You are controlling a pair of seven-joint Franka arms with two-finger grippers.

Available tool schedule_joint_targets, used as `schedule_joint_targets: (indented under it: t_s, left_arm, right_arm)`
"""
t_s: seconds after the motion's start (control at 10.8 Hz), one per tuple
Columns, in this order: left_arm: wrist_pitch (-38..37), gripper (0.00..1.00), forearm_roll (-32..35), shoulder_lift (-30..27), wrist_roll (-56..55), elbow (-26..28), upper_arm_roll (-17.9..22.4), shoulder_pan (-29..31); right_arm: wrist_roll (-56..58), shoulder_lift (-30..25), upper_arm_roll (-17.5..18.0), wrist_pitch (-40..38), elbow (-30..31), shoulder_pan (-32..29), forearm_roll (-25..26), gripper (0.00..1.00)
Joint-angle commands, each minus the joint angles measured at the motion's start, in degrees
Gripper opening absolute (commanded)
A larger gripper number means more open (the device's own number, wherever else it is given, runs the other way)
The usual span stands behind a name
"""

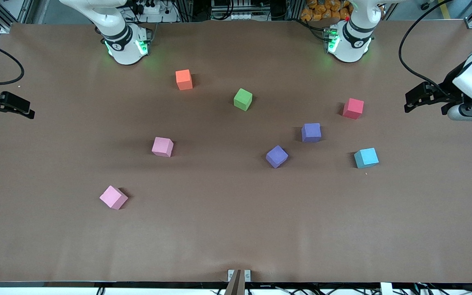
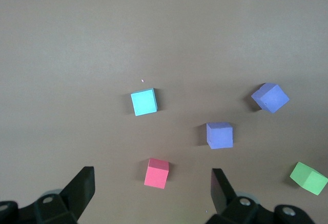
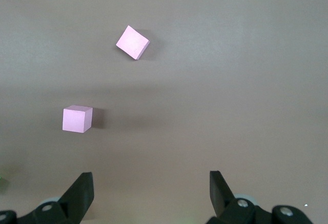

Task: Arrange blocks into number 1
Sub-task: 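Reach the right gripper to a pink block while the left gripper reaches green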

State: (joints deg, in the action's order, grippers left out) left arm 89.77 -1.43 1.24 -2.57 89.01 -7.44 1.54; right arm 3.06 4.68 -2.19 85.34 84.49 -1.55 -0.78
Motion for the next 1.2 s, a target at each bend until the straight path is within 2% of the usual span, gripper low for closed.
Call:
schedule_joint_targets:
  t_s: [0.0,0.37,0.74,1.11]
  left_arm:
    - [-0.7,1.00,1.9,-0.9,1.4,0.0,-0.2,0.0]
    - [-0.9,1.00,1.2,0.4,0.6,-0.2,-0.3,-0.2]
    - [1.8,1.00,-0.8,6.3,-2.8,-0.5,-1.2,-2.8]
    - [5.3,1.00,-0.9,14.6,-13.2,-0.2,-1.2,-10.2]
  right_arm:
    - [0.5,-0.5,0.7,-0.3,0.2,-0.8,0.8,1.00]
    - [-0.9,0.7,0.7,0.5,1.7,-0.5,-0.2,1.00]
    - [-2.2,3.4,1.0,8.4,8.6,3.0,-0.5,1.00]
    - [-6.3,12.2,0.9,14.1,10.5,5.3,-14.0,1.00]
